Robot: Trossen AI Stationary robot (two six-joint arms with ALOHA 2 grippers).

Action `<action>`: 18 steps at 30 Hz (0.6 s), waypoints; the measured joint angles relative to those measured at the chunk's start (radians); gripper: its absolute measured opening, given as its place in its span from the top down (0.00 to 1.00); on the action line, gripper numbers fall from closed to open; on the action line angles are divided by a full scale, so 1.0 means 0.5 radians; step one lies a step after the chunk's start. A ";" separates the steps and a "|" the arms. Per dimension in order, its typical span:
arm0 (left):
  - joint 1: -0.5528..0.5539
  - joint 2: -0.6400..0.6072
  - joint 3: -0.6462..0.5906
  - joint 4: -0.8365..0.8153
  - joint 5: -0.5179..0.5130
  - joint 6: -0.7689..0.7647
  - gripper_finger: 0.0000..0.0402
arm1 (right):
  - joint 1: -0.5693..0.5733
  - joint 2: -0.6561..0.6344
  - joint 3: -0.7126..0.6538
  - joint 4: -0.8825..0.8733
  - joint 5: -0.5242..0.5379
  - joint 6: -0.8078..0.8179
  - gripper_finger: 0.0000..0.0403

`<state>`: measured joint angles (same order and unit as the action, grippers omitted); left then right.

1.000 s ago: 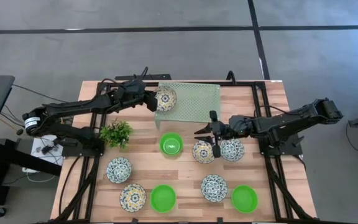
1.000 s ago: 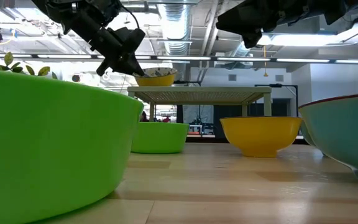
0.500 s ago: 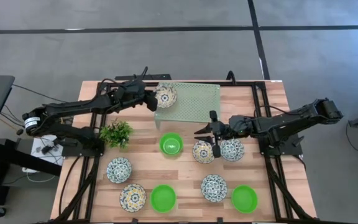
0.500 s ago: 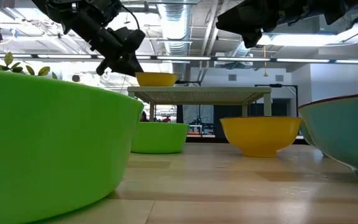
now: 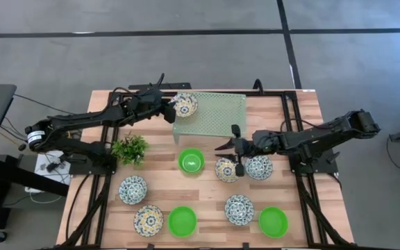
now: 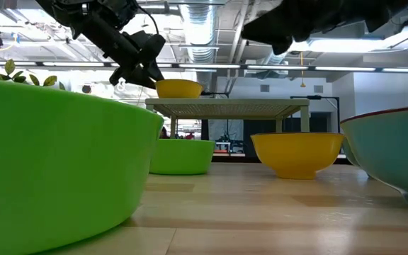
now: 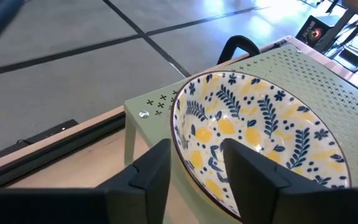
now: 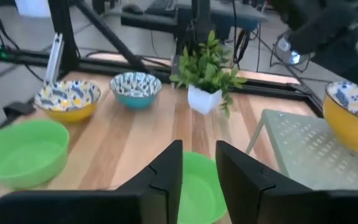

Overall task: Pick & Place Mini bowls
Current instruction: Put the top left yellow bowl on the shelf, then put the top green bowl on the shelf

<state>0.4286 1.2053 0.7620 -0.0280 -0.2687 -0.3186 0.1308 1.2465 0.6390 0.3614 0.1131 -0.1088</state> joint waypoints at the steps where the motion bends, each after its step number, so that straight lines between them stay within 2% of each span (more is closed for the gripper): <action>1: 0.000 -0.001 0.000 0.000 0.000 0.004 0.61 | 0.000 0.031 0.000 0.008 0.000 -0.014 0.75; 7: -0.061 -0.101 -0.001 -0.004 0.030 0.176 0.59 | -0.002 0.266 0.129 -0.032 0.000 -0.064 0.61; 11: -0.179 -0.276 -0.001 -0.004 0.031 0.294 0.59 | 0.013 0.361 0.306 -0.267 0.000 -0.063 0.53; 18: -0.498 -0.534 -0.018 -0.130 0.033 0.460 0.61 | 0.108 0.398 0.472 -0.568 0.000 0.124 0.48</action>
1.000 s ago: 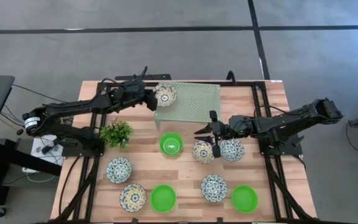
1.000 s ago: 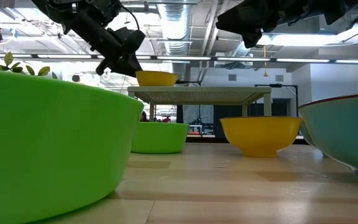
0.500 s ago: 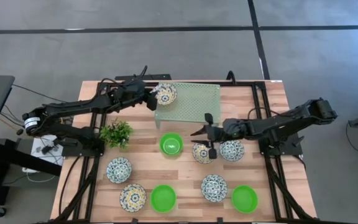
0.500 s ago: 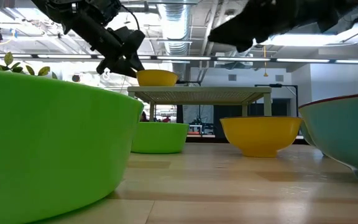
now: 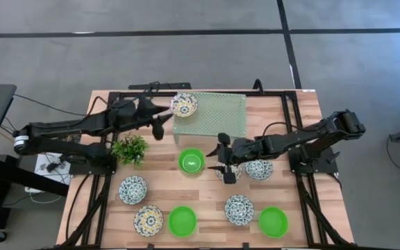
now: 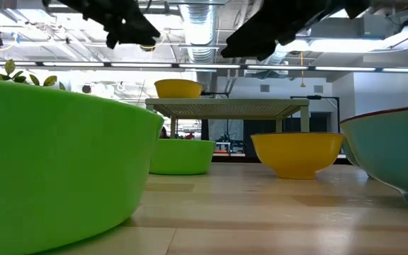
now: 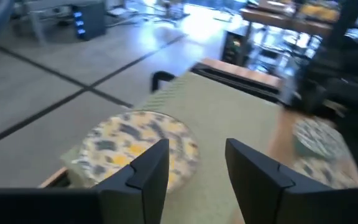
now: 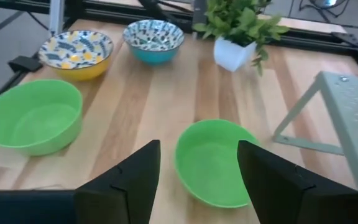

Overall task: Pick & Place Mini bowls
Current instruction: Put the top green bowl on the shelf

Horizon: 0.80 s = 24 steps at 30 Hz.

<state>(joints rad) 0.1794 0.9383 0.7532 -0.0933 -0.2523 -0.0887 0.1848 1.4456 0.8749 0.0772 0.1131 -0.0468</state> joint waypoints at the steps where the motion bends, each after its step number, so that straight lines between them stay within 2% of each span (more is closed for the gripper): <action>1: -0.055 -0.019 -0.022 -0.001 0.000 0.023 0.61 | 0.015 0.000 0.000 -0.003 0.000 0.001 0.48; 6: -0.297 -0.067 -0.163 -0.015 0.096 0.128 0.63 | 0.081 0.081 0.000 0.105 -0.001 -0.011 0.49; 9: -0.413 -0.070 -0.216 -0.005 0.095 0.133 0.63 | 0.089 0.231 0.002 0.349 -0.008 -0.049 0.50; 12: -0.490 -0.070 -0.237 0.015 0.093 0.133 0.63 | 0.068 0.392 0.024 0.436 -0.008 -0.150 0.51; 18: -0.544 -0.072 -0.241 0.048 0.091 0.164 0.64 | -0.016 0.603 0.254 0.218 -0.044 -0.082 0.52; 24: -0.543 -0.070 -0.244 0.057 0.088 0.169 0.64 | -0.089 0.842 0.520 -0.091 -0.338 -0.014 0.54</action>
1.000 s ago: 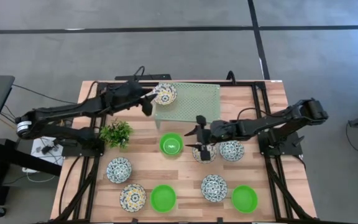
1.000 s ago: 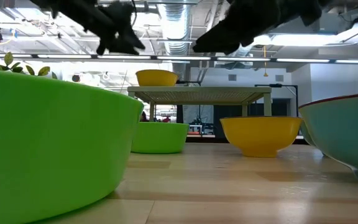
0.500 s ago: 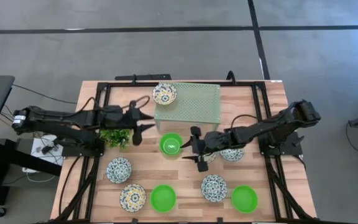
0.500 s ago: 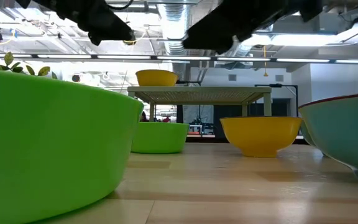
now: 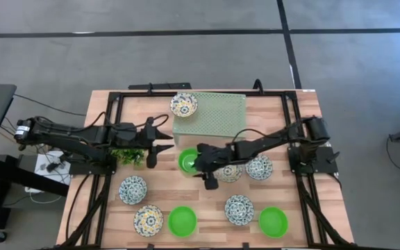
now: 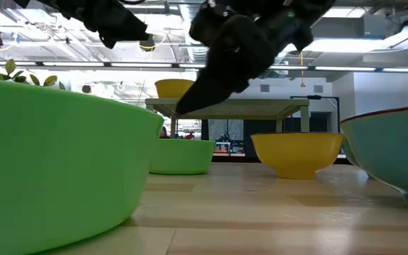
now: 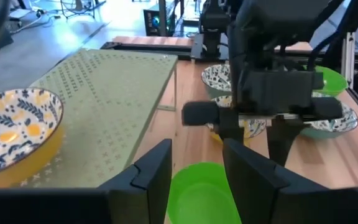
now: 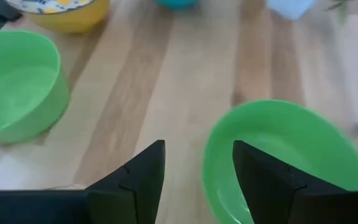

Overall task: Pick & Place Mini bowls
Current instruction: Put the top green bowl on the shelf

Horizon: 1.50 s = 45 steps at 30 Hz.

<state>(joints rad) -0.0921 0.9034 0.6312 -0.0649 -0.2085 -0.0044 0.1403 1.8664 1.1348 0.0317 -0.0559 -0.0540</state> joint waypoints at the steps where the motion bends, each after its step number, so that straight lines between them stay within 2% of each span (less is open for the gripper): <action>1: 0.000 0.002 0.000 0.011 0.000 0.000 0.64 | 0.001 0.026 0.022 -0.039 -0.006 -0.001 0.55; 10: 0.000 -0.001 0.001 0.018 0.000 -0.008 0.65 | -0.052 0.246 0.247 -0.362 0.010 -0.011 0.61; 16: 0.000 0.002 0.001 0.011 0.000 -0.008 0.65 | -0.092 0.276 0.258 -0.349 0.008 -0.011 0.68; 27: 0.000 0.002 0.001 0.007 0.001 -0.008 0.65 | -0.111 0.271 0.259 -0.432 0.009 -0.041 0.98; 32: 0.000 0.002 0.001 0.004 0.001 -0.008 0.65 | -0.058 0.236 0.272 -0.487 -0.009 -0.053 0.95; 35: 0.000 0.002 0.001 0.004 0.001 -0.008 0.65 | -0.012 0.169 0.327 -0.557 -0.023 -0.047 0.98; 39: 0.000 0.002 0.001 0.004 0.001 -0.007 0.65 | 0.056 0.035 0.423 -0.770 -0.001 -0.060 0.98; 41: 0.000 0.002 0.001 0.006 0.001 -0.007 0.65 | 0.078 -0.049 0.462 -0.872 0.042 -0.063 0.97; 45: 0.000 0.002 0.001 0.009 0.001 -0.007 0.65 | 0.112 -0.249 0.520 -1.132 0.287 -0.069 0.99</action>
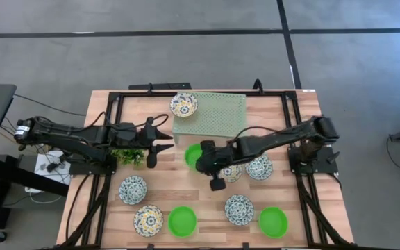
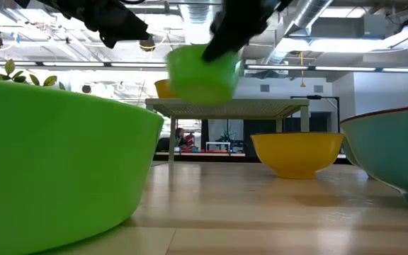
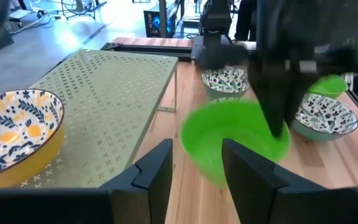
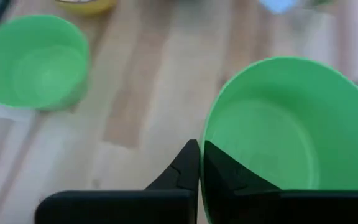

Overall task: Pick & Place Mini bowls
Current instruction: Put the top green bowl on the shelf

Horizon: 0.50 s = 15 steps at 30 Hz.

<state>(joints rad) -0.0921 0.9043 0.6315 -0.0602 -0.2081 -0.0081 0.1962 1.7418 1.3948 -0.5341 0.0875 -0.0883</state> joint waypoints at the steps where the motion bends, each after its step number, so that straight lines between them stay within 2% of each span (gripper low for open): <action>1: 0.000 0.000 0.000 0.000 0.000 0.000 0.65 | 0.000 -0.050 0.000 -0.051 0.077 0.000 0.99; 9: 0.000 0.000 0.001 0.002 0.000 0.001 0.65 | -0.085 -0.306 0.002 -0.094 0.373 -0.153 0.99; 15: 0.000 0.000 0.001 0.003 0.000 0.001 0.65 | -0.330 -0.291 0.002 -0.194 0.402 -0.158 1.00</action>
<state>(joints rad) -0.0921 0.9043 0.6319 -0.0589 -0.2079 -0.0078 0.0311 1.5965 1.3960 -0.6309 0.2887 -0.1673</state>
